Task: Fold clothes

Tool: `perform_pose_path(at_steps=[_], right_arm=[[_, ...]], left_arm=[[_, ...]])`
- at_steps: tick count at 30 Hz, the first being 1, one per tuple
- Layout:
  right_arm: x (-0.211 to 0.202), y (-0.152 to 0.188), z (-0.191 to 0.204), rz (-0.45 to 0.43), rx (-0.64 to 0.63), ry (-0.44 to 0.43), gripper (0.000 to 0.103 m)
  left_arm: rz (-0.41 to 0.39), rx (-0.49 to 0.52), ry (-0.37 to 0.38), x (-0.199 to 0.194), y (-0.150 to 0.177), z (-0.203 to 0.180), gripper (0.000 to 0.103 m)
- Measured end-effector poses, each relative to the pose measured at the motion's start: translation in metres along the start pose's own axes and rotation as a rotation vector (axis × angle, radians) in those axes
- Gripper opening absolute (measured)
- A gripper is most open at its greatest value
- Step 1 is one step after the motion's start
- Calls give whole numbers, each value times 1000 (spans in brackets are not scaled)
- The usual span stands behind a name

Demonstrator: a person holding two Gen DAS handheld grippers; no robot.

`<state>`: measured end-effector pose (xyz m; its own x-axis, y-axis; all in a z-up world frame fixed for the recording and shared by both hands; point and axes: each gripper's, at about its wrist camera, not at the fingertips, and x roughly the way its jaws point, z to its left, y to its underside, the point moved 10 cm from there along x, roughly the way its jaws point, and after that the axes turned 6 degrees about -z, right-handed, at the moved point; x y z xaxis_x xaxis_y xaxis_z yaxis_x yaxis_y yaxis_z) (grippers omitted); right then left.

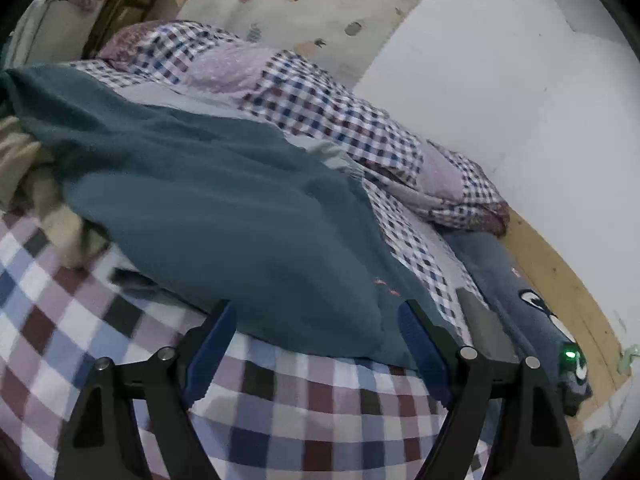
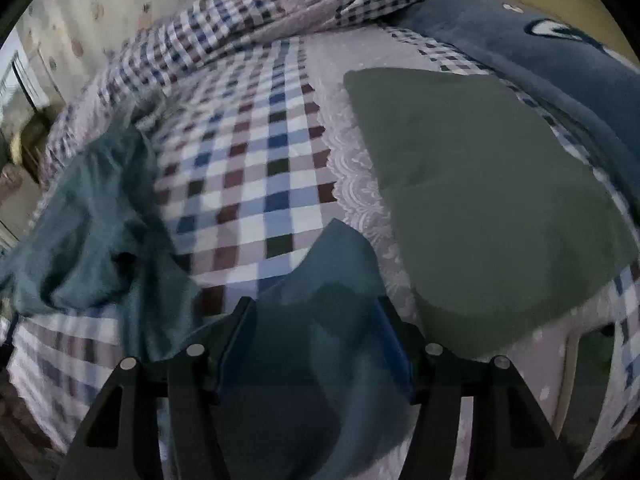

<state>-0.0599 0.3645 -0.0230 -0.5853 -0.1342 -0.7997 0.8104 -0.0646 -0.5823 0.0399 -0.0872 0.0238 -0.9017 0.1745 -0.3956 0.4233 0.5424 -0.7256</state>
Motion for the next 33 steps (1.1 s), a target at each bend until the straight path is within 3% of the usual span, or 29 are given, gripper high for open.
perform_pose_path(at_steps=[2,3,6,8,12,15,17,20,21,22,24,28,33], right_arm=[[8,2,2,28,-39,17,42],[10,2,4,38,-74,31,0],[-3,-11,18,9,-182,32,0],[-29,-40,14,-75,-195,64,0],[-108,-120,-39,-309,-75,207,0],[-151,-159,-75,-359,9,216,0],[-149,-161,-74,-274,25,100,0],[-134,-137,-49,-175,-38,-38,6],[-122,-122,-38,-123,-50,-98,18],[-110,-107,-29,-83,-60,-137,44],[-81,-71,-15,1,-88,-176,58],[-34,-20,-11,164,-95,-182,58],[-2,4,-18,267,-130,-132,60]], left_arm=[[9,-24,0,4,-2,3,86],[13,-36,0,6,-2,5,86],[26,-72,1,12,-5,10,86],[22,-102,-10,17,-6,15,86],[7,-127,-28,21,-9,22,86],[6,-106,-33,21,-7,20,86],[6,-92,-36,21,-6,19,86],[6,-71,-41,20,-4,18,86],[6,-63,-41,20,-3,17,86],[8,-54,-32,21,-2,13,86],[14,-37,-14,23,-1,4,86],[27,14,32,25,5,-16,86],[60,49,70,28,15,-32,86]])
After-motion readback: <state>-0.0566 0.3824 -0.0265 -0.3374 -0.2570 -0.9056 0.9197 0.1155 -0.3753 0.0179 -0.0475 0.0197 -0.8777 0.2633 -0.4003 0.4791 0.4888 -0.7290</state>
